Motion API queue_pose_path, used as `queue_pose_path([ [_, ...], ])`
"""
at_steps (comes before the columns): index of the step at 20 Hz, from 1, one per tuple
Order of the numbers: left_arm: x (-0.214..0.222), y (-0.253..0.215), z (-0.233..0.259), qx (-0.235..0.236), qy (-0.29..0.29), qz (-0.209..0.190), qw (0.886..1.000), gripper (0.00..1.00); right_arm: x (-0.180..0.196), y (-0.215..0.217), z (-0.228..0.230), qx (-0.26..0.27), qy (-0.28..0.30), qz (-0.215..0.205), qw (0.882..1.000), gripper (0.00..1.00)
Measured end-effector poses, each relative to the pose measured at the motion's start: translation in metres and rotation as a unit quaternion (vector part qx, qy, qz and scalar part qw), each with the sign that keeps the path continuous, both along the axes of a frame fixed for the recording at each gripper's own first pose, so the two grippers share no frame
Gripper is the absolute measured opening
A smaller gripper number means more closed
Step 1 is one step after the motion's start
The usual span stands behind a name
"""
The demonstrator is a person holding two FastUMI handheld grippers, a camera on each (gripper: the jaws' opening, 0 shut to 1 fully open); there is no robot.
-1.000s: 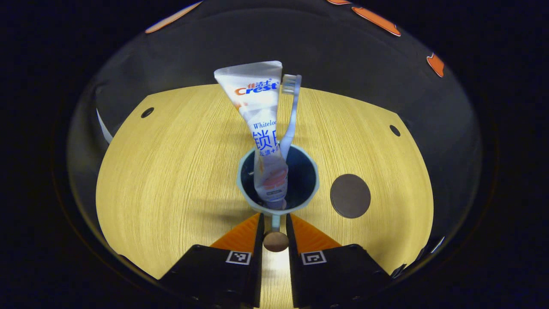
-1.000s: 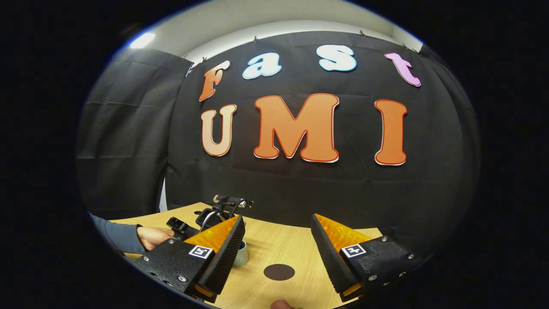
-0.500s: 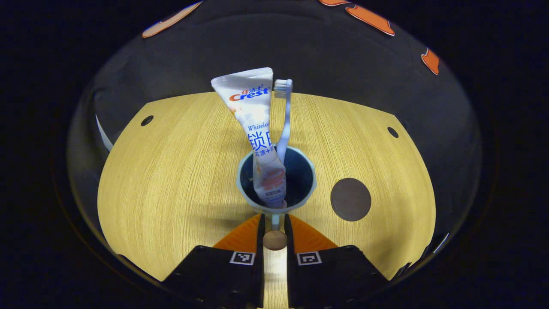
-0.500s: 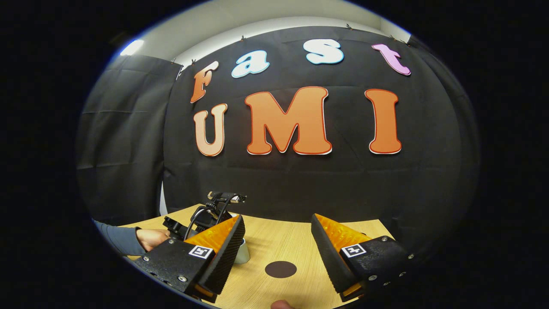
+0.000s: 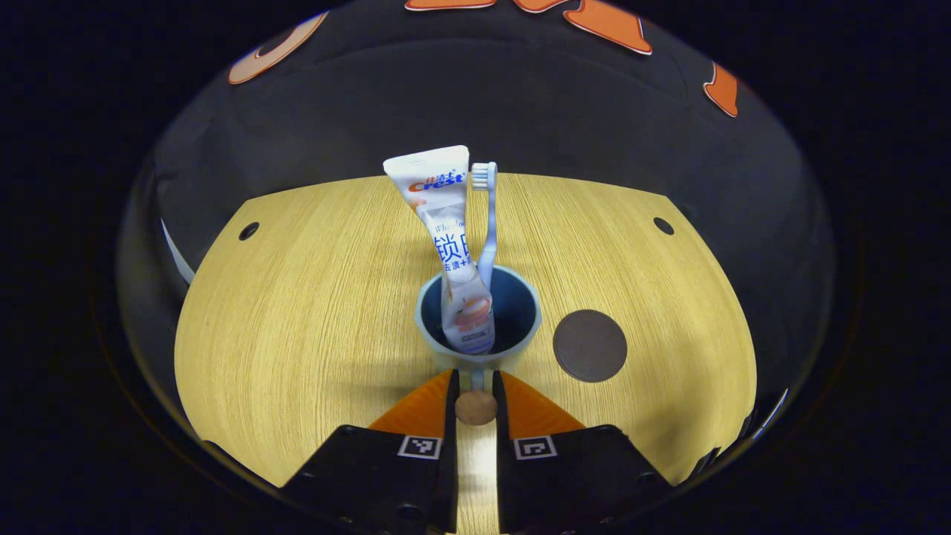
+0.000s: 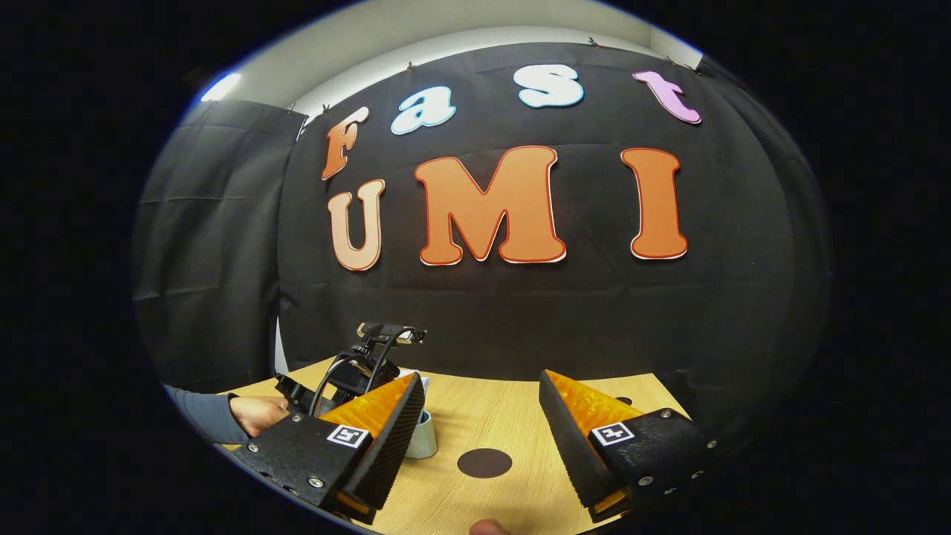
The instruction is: Put the toothbrush and toothpaste on the desktop into the cup, then pick up the cup and place it on the coaster on the desktop.
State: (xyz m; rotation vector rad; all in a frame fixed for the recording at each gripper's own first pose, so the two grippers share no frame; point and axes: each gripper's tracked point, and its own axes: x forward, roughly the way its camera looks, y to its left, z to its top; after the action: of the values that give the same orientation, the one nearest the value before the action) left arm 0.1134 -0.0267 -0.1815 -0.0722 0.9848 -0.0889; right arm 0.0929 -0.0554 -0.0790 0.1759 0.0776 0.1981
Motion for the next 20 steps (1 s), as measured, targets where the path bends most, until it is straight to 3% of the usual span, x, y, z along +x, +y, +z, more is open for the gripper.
queue_pose_path([
  [7,0.007,-0.005,-0.014,-0.004,0.044,-0.011,0.999,0.23,-0.001,-0.001,-0.002,0.009,0.003,0.001,1.0,0.93],
  [13,0.013,-0.004,-0.019,0.017,0.066,-0.017,0.998,0.36,-0.004,-0.006,-0.004,0.005,0.002,-0.005,1.0,0.93],
  [18,0.017,-0.002,-0.036,0.0,0.106,0.011,0.994,0.36,-0.003,-0.009,-0.014,0.008,0.007,-0.005,1.0,0.93],
  [19,0.013,-0.002,-0.032,-0.006,0.115,0.023,0.993,0.34,-0.001,-0.009,-0.016,0.01,0.009,-0.005,1.0,0.93],
  [20,0.016,-0.003,-0.032,-0.009,0.109,0.024,0.994,0.26,-0.001,-0.008,-0.018,0.012,0.011,-0.004,1.0,0.93],
])
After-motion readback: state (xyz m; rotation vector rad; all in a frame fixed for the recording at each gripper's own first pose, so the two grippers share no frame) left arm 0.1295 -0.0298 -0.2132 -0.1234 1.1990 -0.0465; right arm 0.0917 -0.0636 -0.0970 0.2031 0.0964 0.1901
